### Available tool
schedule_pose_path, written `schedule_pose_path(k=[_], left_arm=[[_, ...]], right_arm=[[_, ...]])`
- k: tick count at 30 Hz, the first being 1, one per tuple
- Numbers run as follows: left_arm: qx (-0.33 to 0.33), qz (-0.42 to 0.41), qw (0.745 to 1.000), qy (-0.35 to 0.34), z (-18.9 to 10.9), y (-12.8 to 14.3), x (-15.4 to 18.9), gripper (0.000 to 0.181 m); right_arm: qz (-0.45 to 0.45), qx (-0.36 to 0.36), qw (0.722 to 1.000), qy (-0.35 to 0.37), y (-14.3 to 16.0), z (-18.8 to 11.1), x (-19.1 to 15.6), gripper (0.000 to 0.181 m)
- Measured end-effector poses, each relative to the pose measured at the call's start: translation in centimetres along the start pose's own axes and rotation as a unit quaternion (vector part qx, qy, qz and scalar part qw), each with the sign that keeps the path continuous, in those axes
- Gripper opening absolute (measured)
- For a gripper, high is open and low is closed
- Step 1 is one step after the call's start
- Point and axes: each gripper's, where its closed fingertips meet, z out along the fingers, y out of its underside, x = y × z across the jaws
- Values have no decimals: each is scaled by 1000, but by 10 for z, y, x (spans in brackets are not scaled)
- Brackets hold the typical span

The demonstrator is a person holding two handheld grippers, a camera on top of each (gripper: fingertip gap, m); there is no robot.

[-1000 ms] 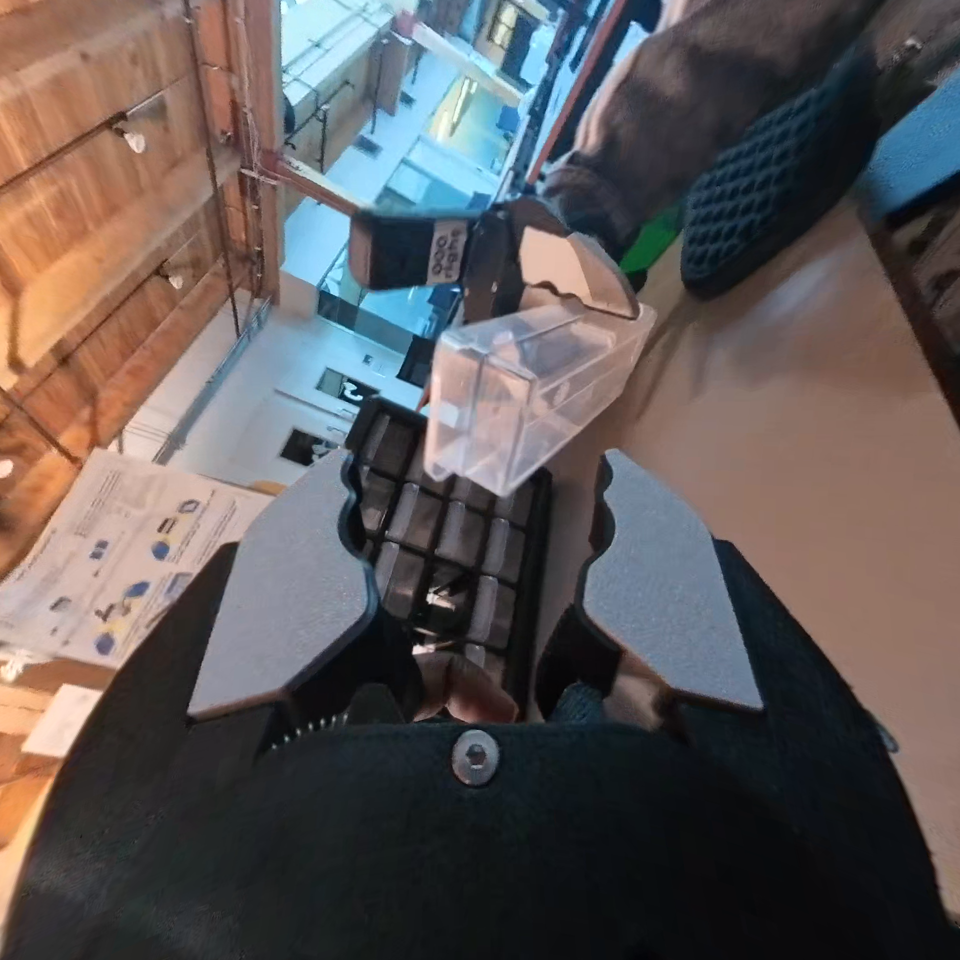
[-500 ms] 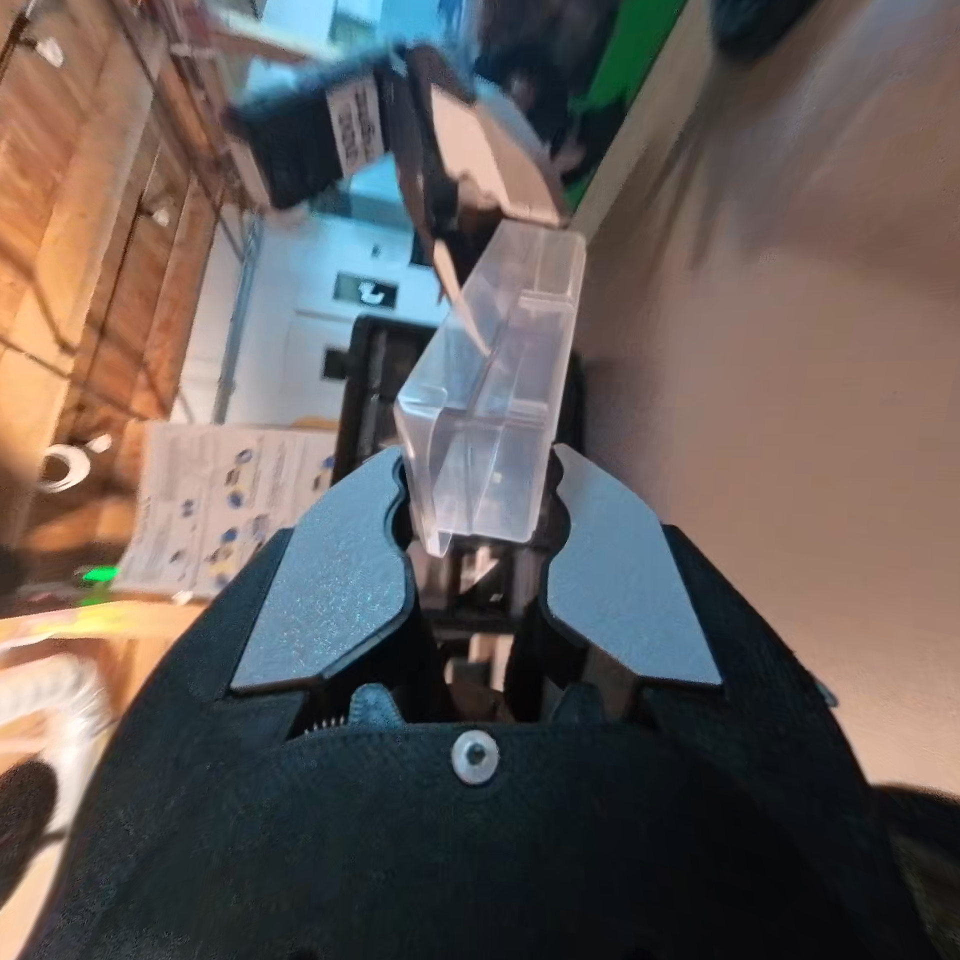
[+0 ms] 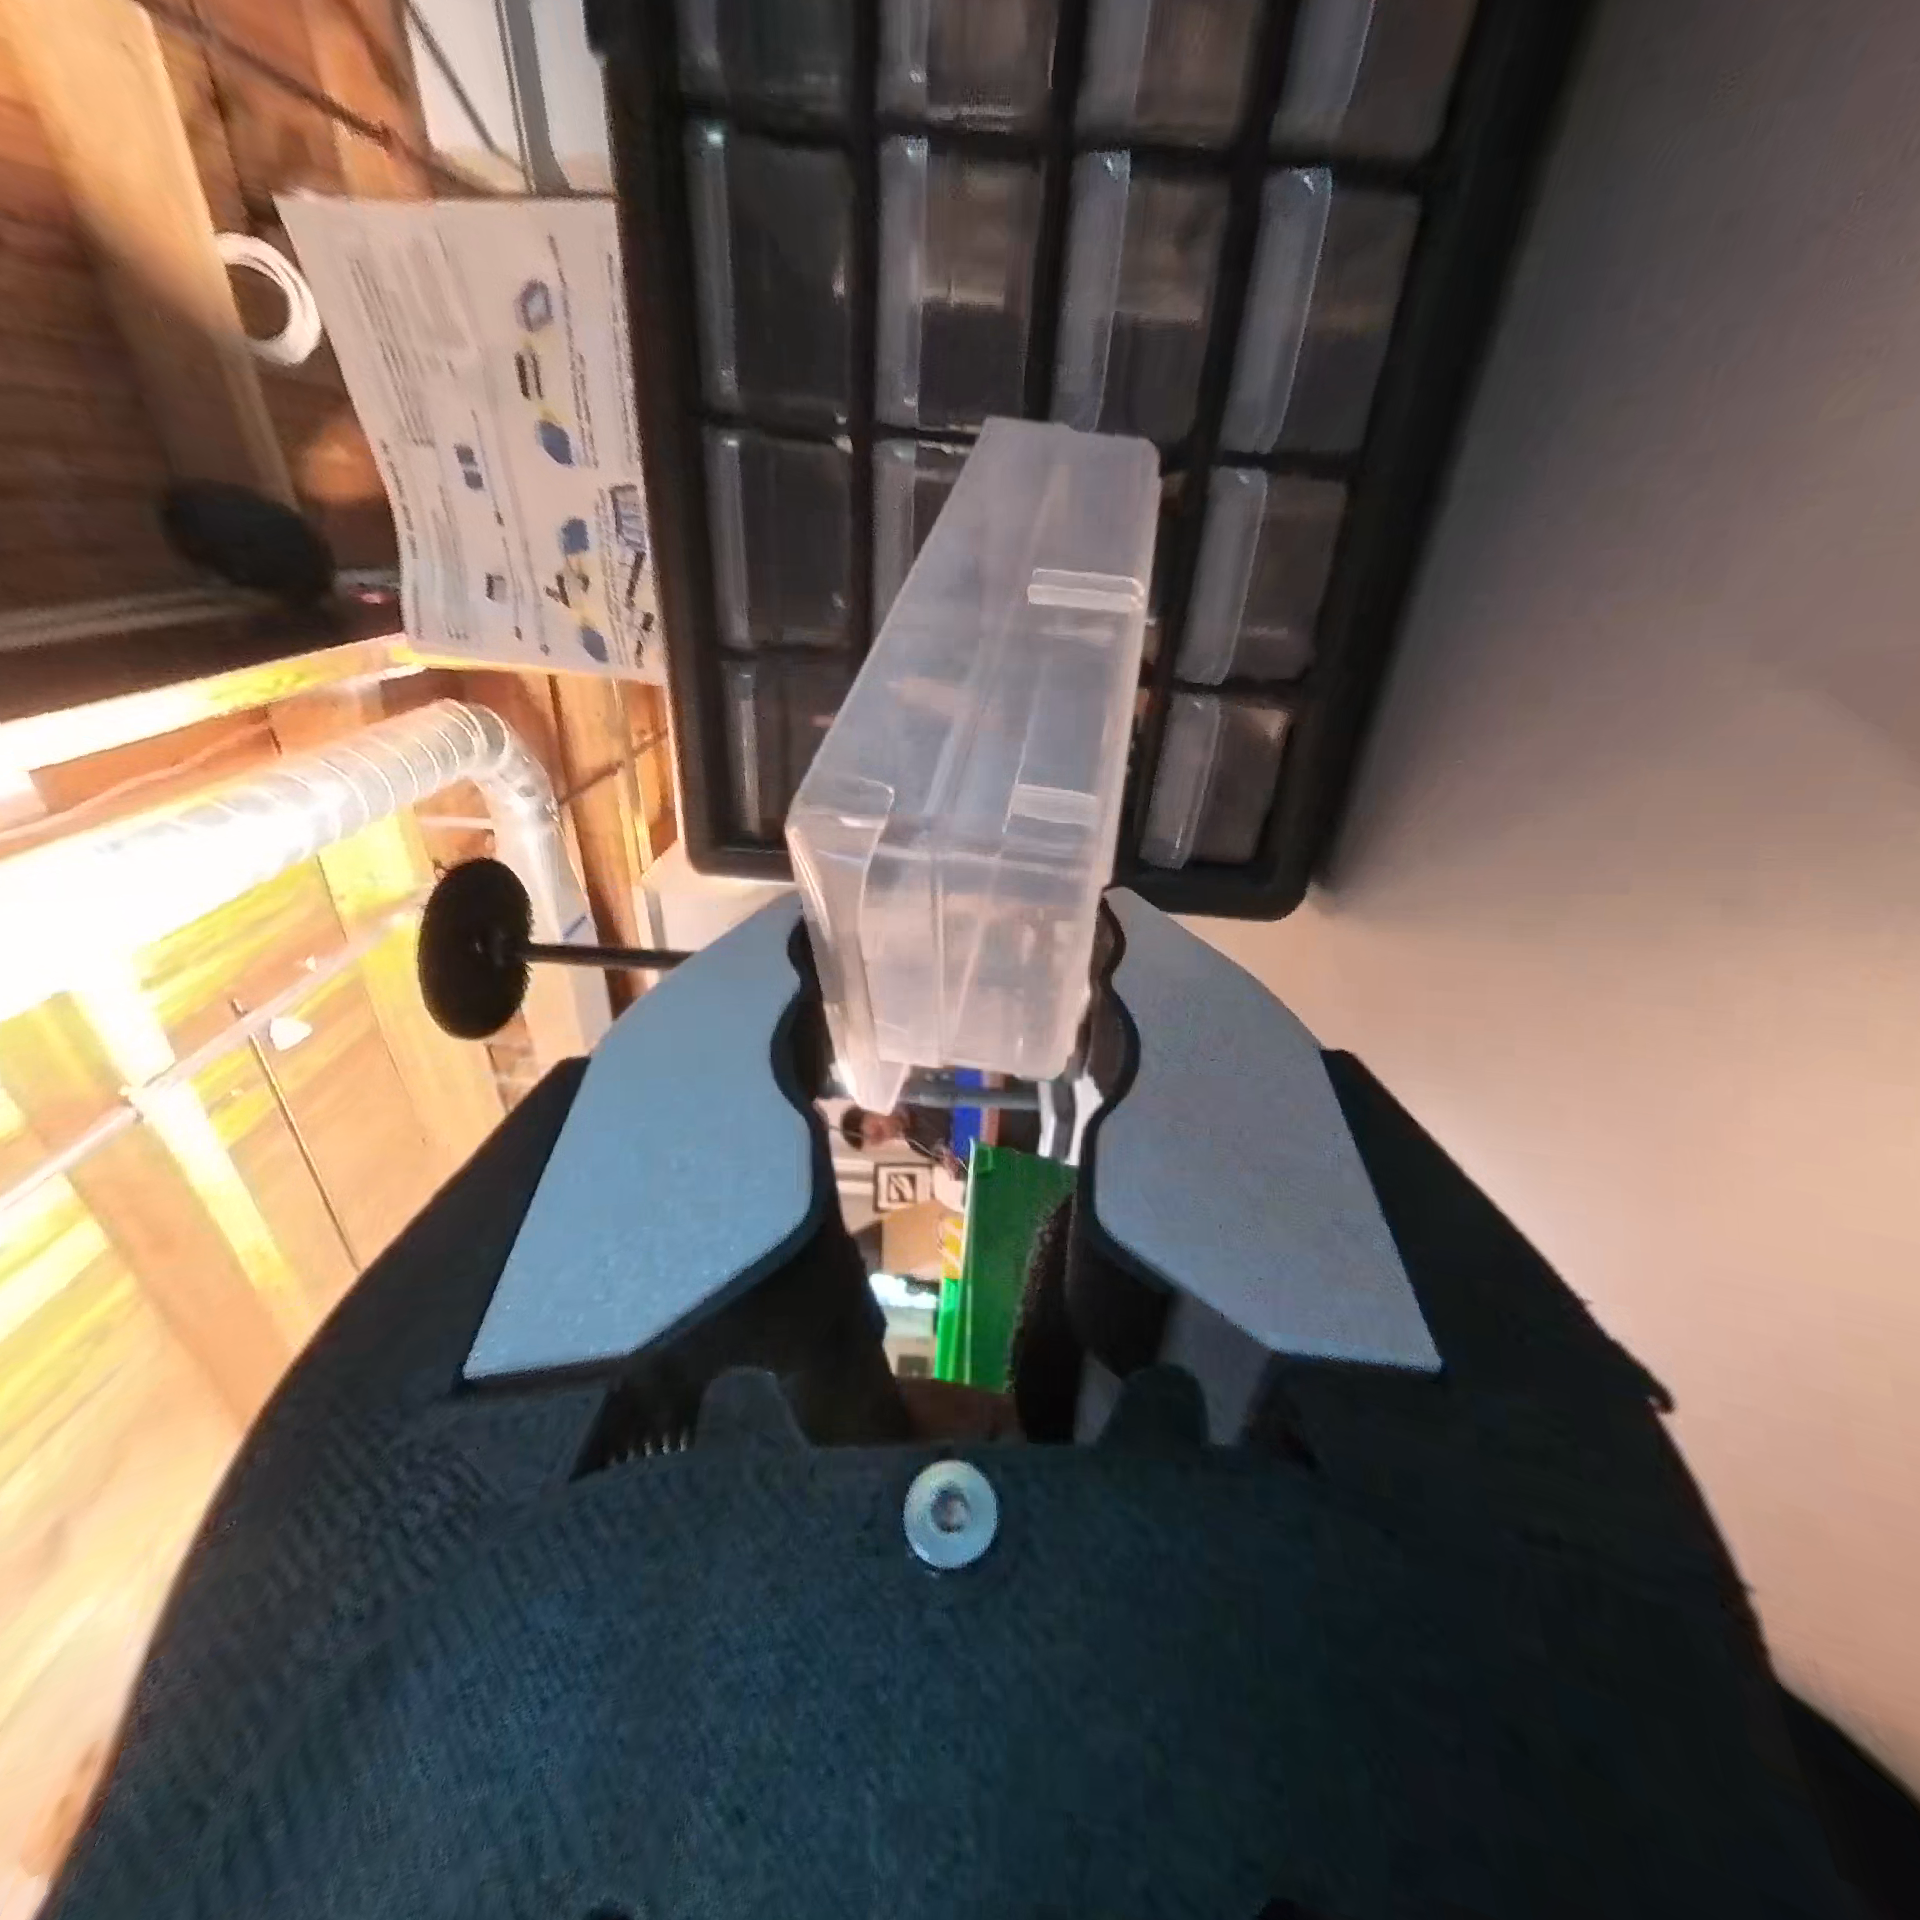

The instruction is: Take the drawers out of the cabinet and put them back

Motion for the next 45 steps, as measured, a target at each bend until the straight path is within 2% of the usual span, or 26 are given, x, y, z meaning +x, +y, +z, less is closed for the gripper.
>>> schedule_pose_path(k=[4,8,11,24,32,38,41,45], left_arm=[[-29,-21,999,1,3,-1,3,49],[-50,-10,999,1,10,-2,8,49],[-65,-6,998,8,15,-1,11,49],[-108,-5,994,20,28,-13,18,49],[-164,16,986,24,33,10,25,47],[-164,28,985,43,31,-2,31,46],[-141,24,988,66,27,-12,36,46],[-143,26,987,72,26,-2,38,46]], right_arm=[[20,-131,989,-61,-8,27,15,0],[31,-250,964,-84,10,52,27,0],[48,-258,961,-85,10,60,32,0],[52,-235,967,-84,9,60,32,0],[46,-229,969,-78,9,60,32,0],[48,-223,970,-80,9,60,32,0],[47,-220,971,-78,9,60,32,0],[41,-213,973,-74,9,60,32,0]])
